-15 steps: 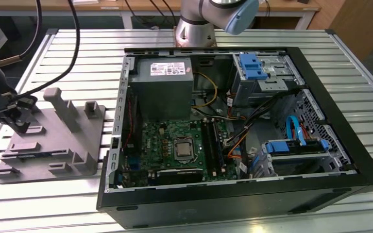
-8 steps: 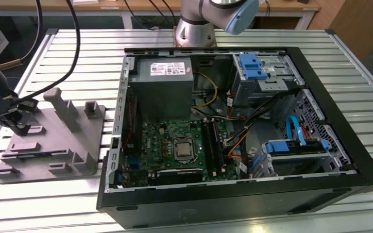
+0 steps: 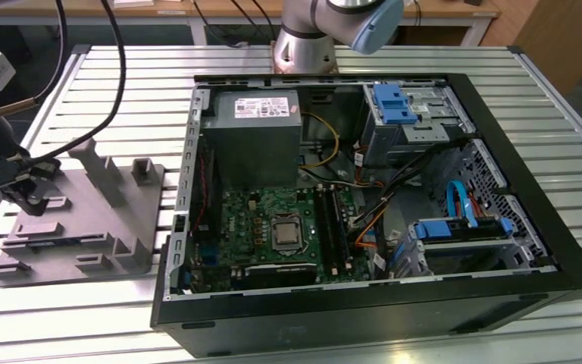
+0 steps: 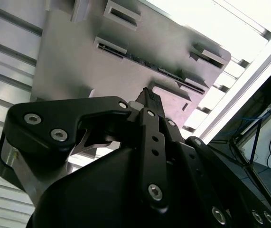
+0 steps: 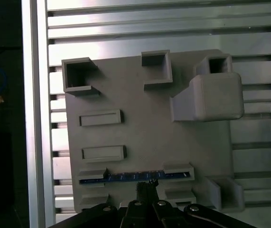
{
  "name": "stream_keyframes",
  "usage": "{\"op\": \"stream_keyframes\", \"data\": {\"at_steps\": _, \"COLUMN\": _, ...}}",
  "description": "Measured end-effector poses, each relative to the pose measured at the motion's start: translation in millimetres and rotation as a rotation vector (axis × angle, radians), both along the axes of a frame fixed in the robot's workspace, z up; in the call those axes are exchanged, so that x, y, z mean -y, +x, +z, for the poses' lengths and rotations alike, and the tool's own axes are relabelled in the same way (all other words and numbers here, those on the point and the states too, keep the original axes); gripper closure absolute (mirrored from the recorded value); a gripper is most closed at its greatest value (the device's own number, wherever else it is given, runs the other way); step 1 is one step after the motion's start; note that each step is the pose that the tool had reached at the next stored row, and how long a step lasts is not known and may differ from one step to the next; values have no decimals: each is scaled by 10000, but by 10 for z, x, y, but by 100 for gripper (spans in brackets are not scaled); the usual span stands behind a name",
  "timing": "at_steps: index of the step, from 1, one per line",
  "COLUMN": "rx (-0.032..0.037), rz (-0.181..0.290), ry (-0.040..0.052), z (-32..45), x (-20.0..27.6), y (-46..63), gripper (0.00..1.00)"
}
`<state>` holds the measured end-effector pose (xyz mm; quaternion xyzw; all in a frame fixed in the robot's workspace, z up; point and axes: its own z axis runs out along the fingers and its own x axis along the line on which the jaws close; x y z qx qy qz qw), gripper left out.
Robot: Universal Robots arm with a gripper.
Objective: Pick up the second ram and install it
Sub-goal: 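Reach for the second ram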
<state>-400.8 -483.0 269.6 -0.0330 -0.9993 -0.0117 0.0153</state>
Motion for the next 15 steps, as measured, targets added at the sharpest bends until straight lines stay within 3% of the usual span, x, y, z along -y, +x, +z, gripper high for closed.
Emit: {"op": "stream_keyframes", "data": {"at_steps": 15, "rx": -2, "rz": 0, "ry": -38, "z": -87, "x": 24, "y": -5, "gripper": 90}}
